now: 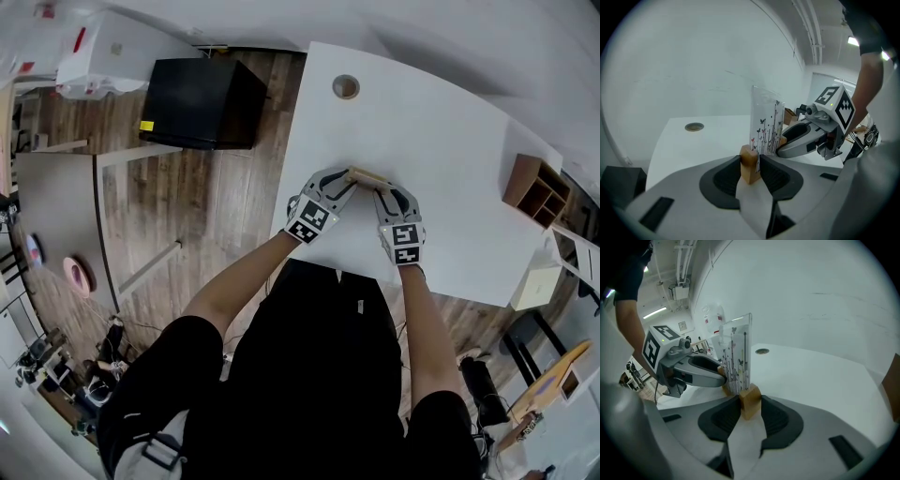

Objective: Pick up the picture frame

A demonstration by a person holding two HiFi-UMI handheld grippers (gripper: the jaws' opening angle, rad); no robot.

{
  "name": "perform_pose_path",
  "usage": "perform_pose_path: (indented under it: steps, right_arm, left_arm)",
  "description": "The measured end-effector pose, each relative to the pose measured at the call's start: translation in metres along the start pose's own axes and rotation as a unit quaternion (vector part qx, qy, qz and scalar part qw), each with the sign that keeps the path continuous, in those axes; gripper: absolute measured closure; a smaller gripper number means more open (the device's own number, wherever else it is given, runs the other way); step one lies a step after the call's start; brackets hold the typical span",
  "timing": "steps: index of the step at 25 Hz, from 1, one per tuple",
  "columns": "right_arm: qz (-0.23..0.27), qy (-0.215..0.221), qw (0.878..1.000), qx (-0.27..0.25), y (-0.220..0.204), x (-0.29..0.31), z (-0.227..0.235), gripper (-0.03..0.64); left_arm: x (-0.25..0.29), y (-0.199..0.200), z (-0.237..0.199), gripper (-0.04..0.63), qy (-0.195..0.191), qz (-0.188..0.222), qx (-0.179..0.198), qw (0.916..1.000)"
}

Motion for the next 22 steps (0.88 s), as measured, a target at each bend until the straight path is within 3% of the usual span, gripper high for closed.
perform_pose_path:
  steps: [12, 22]
  right_arm:
    - [0.023, 0.0, 1.0, -0.011, 0.014, -0.017, -0.003, 0.48]
    - [0.052, 0.001, 0.999, -0.012, 0.047, -0.048, -0.01, 0.482]
  left_arm:
    - [-0.011, 0.015, 0.012, 0.466, 0.018, 0.002, -0.001, 0.9998]
    - [-0.033, 0.057, 0.027, 0.467, 0.02, 0.015, -0.023, 0.9994]
Point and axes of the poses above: the fingertips, and each gripper's own axes: x forward along the fingers, z to its right, y out of its top, the point moved 1 cm from there along -x, backward along the fingers, and after that the axes turned 9 degrees about z, right-handed, at the moved point
